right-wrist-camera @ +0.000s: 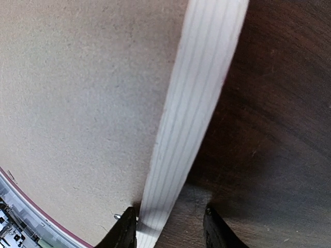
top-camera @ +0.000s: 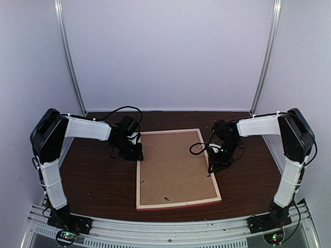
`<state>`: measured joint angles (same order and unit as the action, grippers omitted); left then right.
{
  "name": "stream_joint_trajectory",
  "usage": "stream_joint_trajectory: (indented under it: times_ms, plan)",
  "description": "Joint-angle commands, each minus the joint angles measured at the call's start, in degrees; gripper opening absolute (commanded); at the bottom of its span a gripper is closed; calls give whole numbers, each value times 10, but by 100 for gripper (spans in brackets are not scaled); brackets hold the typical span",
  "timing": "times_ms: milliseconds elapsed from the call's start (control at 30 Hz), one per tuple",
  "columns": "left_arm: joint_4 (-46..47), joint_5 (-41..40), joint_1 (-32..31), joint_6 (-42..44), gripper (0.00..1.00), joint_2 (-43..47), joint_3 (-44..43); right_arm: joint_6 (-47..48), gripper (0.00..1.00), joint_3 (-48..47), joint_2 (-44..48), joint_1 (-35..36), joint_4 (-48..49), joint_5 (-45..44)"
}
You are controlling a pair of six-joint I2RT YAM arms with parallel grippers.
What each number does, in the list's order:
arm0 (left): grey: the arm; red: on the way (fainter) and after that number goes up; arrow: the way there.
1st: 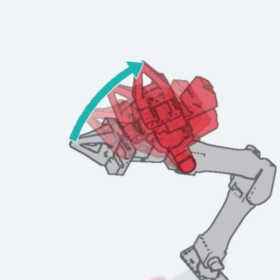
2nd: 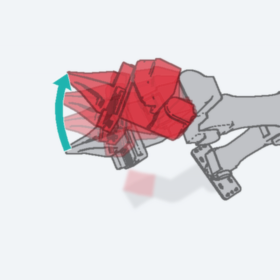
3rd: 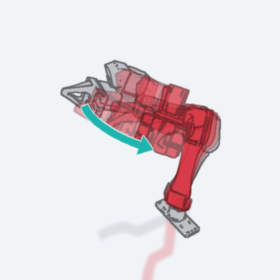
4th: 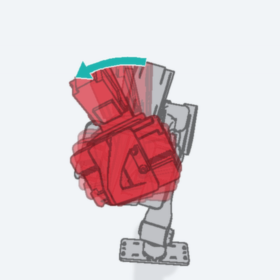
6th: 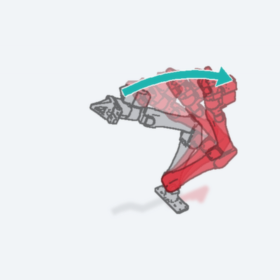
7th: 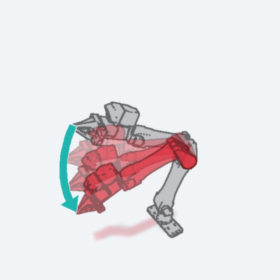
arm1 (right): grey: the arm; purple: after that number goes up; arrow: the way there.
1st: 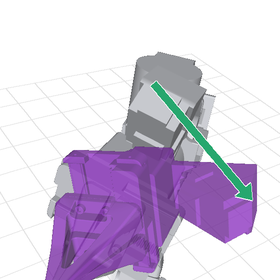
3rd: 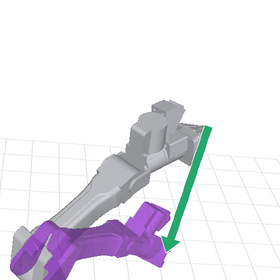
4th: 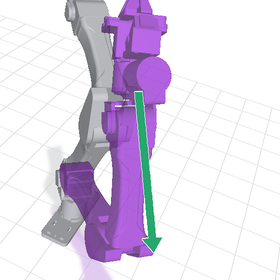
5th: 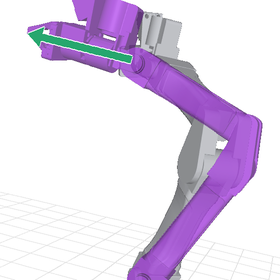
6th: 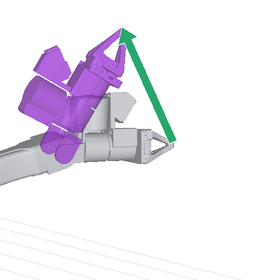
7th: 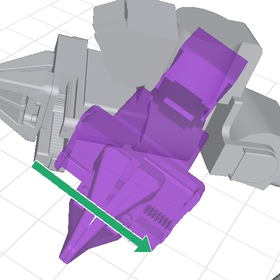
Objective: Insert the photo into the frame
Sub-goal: Press the fastener onto the backboard, then rotate the photo frame at the center of the board.
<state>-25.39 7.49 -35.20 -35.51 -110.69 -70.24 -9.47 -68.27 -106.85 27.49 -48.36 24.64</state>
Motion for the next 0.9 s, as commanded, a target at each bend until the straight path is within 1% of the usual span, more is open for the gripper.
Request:
stream_joint_trajectory:
  times_ms: [0,100,200,467,533,700,800,867]
  plan:
    - [-4,-5,-7,8,38,-11,-6,-20,43,-5,-9,-6,14,-5]
    - [-5,-8,-7,9,44,-7,-7,-29,43,-10,-12,-7,20,-12]
    - [-8,-9,-7,11,48,-3,-10,-33,40,-15,-19,-7,25,-13]
    - [-11,-16,-4,31,69,11,-16,5,21,-41,-42,-9,17,-45]
    - [-13,-16,0,48,74,15,-22,23,16,-53,-49,-12,12,-56]
    - [-50,-24,6,124,85,10,-63,71,8,-91,-70,-27,5,-75]
    - [-56,-33,15,155,91,16,-72,106,5,-122,-83,-30,-2,-79]
    - [-55,-34,24,175,97,19,-75,128,3,-143,-91,-33,-4,-78]
